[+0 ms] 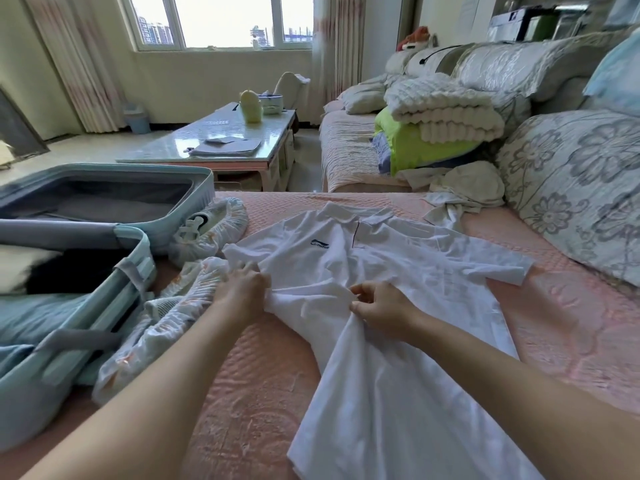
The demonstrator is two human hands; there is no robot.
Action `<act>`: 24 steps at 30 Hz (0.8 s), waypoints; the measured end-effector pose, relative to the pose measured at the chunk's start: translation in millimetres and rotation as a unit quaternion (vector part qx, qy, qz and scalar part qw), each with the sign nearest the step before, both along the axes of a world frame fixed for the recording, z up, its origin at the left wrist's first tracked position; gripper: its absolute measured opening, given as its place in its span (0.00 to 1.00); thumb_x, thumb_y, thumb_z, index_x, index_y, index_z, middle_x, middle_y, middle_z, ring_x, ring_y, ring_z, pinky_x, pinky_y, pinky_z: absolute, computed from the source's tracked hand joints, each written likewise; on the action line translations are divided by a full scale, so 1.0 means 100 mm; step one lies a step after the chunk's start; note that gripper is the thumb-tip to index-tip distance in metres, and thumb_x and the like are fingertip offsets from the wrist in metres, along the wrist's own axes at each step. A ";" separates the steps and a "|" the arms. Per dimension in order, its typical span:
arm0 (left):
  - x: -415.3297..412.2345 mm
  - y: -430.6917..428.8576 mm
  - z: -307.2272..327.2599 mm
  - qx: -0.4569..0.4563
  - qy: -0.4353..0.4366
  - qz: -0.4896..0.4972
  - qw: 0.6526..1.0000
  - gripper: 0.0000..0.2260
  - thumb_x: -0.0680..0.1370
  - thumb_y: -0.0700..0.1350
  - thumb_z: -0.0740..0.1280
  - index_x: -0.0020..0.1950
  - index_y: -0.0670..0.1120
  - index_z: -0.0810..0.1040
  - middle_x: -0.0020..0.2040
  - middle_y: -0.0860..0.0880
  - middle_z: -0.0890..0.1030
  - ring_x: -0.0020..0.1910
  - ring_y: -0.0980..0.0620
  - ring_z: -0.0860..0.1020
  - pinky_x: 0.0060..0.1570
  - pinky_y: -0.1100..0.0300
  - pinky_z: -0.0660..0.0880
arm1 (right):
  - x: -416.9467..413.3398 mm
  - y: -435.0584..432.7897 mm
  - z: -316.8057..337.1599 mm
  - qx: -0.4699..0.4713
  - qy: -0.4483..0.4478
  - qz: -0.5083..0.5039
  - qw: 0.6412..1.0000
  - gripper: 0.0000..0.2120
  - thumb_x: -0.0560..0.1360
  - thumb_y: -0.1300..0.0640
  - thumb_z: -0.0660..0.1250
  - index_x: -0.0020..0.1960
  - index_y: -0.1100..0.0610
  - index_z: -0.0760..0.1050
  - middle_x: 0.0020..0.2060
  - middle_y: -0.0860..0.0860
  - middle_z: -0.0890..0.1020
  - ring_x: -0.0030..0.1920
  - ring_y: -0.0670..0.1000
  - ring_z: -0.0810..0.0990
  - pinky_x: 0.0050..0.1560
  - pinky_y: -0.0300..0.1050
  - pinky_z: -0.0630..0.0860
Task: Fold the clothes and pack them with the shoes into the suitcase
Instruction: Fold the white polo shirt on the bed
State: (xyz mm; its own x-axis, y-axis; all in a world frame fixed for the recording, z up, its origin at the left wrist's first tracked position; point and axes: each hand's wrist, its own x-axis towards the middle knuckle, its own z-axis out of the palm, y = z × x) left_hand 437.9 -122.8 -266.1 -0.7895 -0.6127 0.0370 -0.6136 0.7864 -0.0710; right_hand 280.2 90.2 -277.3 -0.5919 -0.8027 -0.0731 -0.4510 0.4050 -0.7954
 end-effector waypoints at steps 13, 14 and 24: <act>0.23 1.09 0.05 0.216 0.069 -0.073 0.971 0.12 0.76 0.55 0.64 0.47 0.48 0.69 0.40 0.50 0.77 0.37 0.48 0.74 0.33 0.56 0.65 | 0.15 0.64 0.20 0.182 0.121 0.062 0.974 0.08 0.69 0.50 0.76 0.33 0.46 0.80 0.35 0.44 0.83 0.39 0.45 0.81 0.41 0.42 0.78; 0.25 1.14 0.03 0.264 0.079 -0.070 0.959 0.14 0.75 0.57 0.67 0.47 0.48 0.70 0.40 0.50 0.78 0.36 0.50 0.75 0.33 0.55 0.68 | 0.11 0.67 0.23 0.170 0.164 0.030 0.971 0.05 0.71 0.50 0.74 0.37 0.45 0.82 0.39 0.44 0.84 0.43 0.47 0.82 0.43 0.43 0.78; 0.43 1.31 0.00 0.502 0.192 -0.066 0.841 0.09 0.74 0.30 0.67 0.50 0.41 0.77 0.37 0.48 0.81 0.32 0.54 0.78 0.36 0.60 0.76 | 0.33 0.87 0.27 0.090 0.303 0.042 0.948 0.09 0.74 0.53 0.68 0.54 0.48 0.75 0.50 0.48 0.76 0.51 0.54 0.79 0.49 0.44 0.72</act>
